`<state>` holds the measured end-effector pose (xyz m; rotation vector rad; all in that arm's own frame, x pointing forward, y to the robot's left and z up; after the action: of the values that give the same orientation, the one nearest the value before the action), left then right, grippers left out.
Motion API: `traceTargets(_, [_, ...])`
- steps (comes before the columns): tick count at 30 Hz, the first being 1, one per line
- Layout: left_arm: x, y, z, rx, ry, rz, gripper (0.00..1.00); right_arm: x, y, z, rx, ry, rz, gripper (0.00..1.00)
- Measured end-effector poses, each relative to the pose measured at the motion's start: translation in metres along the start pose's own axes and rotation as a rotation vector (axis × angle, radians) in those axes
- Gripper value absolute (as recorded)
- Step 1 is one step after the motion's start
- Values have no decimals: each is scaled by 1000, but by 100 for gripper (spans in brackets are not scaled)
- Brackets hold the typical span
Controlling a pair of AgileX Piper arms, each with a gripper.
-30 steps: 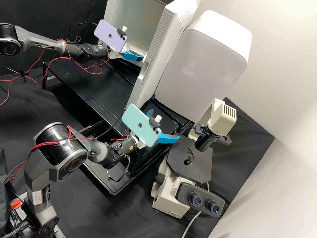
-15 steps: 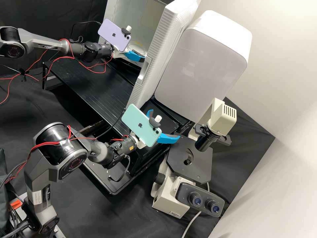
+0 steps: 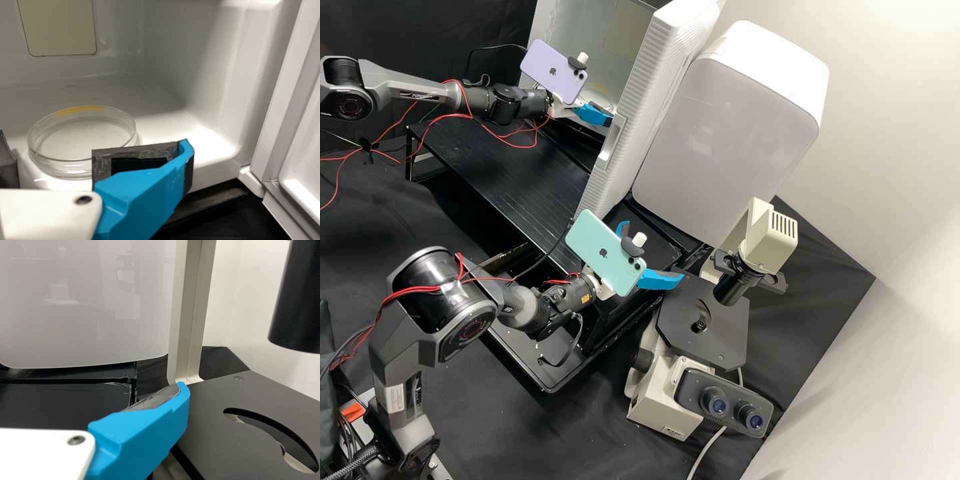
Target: Take the petri dish out of the incubator
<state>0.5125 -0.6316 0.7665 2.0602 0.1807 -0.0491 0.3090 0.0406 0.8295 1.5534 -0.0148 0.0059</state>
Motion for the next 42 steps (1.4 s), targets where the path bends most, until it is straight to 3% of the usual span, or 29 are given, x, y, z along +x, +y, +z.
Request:
traceTargets(5, [0,0,0,0,0,0,100,0,0,0,0,0,0,100])
traceTargets(6, [0,0,0,0,0,-1,0,0,0,0,0,0,0,100])
traceTargets(18, [2,-3,-1,19,6,6,0,0,0,0,0,0,0,100])
traceTargets(24, [3,-2,-2,0,15,26,0,0,0,0,0,0,0,100])
traceTargets(34, [3,2,-3,-74,26,85,0,0,0,0,0,0,0,100])
traceTargets(42, [6,-3,-6,-63,45,91,0,0,0,0,0,0,0,100])
